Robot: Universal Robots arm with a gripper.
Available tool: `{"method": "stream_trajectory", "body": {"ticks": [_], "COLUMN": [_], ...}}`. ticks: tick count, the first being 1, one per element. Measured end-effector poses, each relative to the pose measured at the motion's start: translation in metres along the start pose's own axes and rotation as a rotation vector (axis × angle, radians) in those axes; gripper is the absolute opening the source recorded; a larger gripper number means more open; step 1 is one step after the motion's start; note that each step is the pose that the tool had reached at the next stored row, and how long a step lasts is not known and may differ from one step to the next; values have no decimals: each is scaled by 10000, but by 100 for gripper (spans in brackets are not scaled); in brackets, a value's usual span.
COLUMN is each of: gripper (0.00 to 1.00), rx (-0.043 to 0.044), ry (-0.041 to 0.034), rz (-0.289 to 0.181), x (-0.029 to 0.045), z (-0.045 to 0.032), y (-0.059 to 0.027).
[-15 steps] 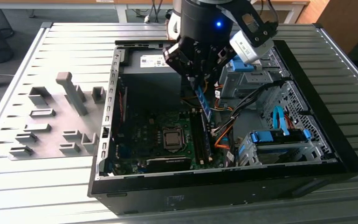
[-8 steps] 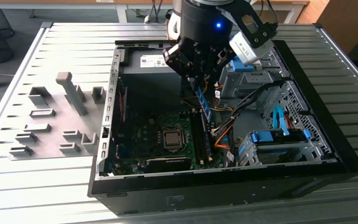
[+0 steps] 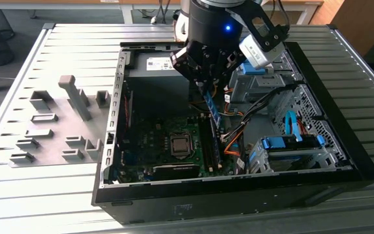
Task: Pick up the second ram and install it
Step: 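Insert the second ram into the second slot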
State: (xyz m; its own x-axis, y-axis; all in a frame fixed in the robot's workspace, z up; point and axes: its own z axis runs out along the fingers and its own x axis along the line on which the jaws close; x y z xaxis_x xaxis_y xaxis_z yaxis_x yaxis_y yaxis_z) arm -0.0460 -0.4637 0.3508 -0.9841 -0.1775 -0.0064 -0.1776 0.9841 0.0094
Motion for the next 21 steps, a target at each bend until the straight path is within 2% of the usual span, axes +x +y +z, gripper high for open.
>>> {"method": "stream_trajectory", "body": {"ticks": [7, 13, 21], "gripper": [14, 14, 14], "rx": [-1, 5, 2], "ry": [1, -6, 39], "rz": [32, 937, 1126], "x": [-5, -6, -18], "z": [60, 136, 278], "y": [-3, -3, -7]}}
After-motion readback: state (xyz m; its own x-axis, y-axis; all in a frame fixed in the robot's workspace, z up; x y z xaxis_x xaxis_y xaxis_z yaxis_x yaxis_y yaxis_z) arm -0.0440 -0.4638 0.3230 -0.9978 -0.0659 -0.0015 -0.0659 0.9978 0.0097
